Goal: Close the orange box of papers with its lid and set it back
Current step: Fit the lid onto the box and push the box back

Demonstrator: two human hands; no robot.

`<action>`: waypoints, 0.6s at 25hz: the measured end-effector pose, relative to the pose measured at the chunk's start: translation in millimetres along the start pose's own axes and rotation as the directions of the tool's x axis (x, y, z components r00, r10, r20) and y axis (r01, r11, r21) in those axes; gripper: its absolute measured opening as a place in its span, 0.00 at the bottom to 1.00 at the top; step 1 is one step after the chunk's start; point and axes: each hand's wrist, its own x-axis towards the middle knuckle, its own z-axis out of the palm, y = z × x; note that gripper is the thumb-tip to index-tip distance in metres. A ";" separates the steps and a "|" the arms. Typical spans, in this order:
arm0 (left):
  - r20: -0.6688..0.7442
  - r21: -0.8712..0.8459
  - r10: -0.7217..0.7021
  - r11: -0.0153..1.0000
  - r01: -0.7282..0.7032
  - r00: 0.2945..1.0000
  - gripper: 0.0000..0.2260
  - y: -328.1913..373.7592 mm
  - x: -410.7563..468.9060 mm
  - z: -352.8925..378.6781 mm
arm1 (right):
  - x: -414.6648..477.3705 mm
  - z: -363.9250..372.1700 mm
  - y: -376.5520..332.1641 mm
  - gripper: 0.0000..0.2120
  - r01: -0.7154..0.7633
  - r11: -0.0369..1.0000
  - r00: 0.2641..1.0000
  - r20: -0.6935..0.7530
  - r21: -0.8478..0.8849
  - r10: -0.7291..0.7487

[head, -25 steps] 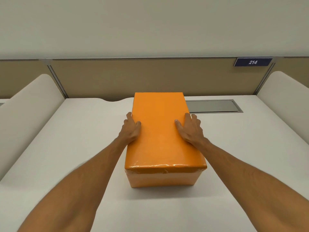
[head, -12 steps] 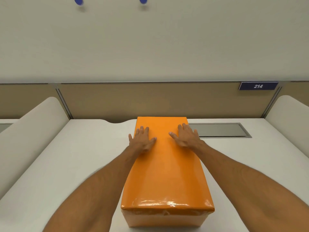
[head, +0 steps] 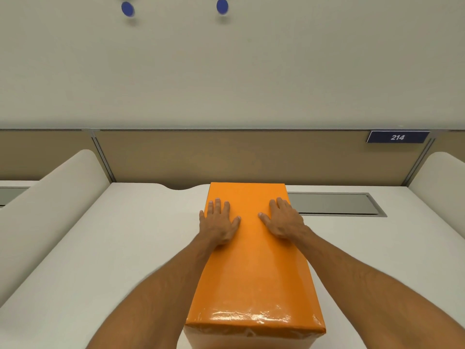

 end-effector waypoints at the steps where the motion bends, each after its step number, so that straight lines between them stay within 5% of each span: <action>1: 0.003 0.000 0.001 1.000 -0.001 1.000 0.33 0.1 -0.3 -1.5 | -0.5 -3.3 -0.1 0.34 -0.002 1.000 1.000 0.027 0.003 0.002; 7: -0.074 -0.235 -0.113 0.967 0.093 0.991 0.38 -8.7 -12.2 -6.3 | -14.6 -17.0 5.5 0.42 -0.134 0.968 0.991 0.049 0.211 0.126; 12: 0.071 -0.573 -0.316 0.763 0.298 0.946 0.45 -23.9 -27.7 -10.5 | -38.8 -6.9 22.2 0.46 -0.387 0.710 0.921 0.218 0.588 0.322; 15: 0.195 -0.656 -0.344 0.650 0.383 0.918 0.44 -37.1 -40.9 -4.1 | -47.9 -3.4 22.3 0.47 -0.487 0.598 0.874 0.357 0.637 0.331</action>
